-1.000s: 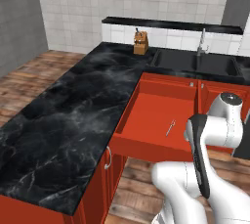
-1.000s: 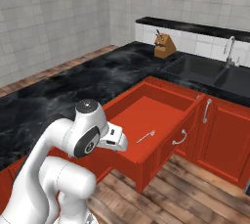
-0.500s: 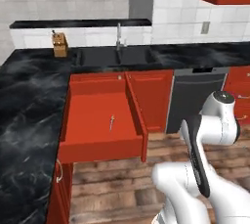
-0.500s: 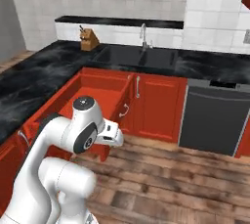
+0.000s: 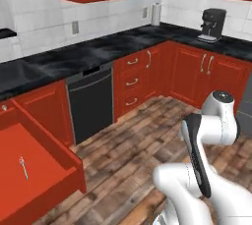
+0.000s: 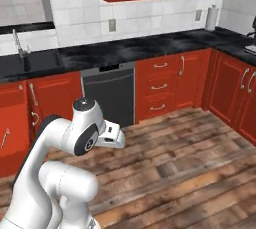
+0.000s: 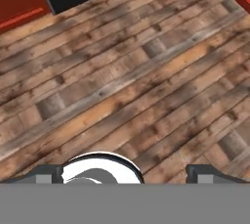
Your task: Organize the utensils by type. Pick up the wooden spoons from the counter and place them in the open cabinet. Then pick up the metallic utensils from the counter and place them in the open drawer.
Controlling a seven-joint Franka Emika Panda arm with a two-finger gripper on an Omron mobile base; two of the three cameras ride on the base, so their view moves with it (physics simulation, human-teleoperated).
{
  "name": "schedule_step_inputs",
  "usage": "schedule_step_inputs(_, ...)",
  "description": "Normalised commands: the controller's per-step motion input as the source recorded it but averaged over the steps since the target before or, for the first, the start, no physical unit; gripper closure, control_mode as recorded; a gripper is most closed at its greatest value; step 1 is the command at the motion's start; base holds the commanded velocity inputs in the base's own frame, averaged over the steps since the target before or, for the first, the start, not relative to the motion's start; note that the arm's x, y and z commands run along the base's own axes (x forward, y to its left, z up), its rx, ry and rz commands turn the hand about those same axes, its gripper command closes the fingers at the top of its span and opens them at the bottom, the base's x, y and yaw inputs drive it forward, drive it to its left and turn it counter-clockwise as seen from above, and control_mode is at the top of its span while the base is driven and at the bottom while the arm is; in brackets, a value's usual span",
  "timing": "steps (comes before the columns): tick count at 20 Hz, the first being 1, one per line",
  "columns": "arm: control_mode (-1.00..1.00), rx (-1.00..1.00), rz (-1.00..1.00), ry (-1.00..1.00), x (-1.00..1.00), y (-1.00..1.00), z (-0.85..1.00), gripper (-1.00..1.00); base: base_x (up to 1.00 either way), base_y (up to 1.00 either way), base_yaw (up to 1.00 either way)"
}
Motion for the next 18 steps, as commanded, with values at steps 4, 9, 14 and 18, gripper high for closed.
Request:
schedule_step_inputs(4, 1.00, 0.00, 0.00, 0.00, 0.00, 0.00, 0.00, -1.00, 0.00, 0.00, -1.00)
schedule_step_inputs(9, 1.00, 0.00, 0.00, 0.00, 0.00, 0.00, 0.00, -1.00, 0.00, -0.01, -1.00)
schedule_step_inputs(14, 1.00, 0.00, 0.00, 0.00, 0.00, 0.00, 0.00, -1.00, 0.10, -0.06, -0.93)
schedule_step_inputs(18, 1.00, 0.00, 0.00, 0.00, 0.00, 0.00, 0.00, -1.00, 0.61, -0.20, -0.44)
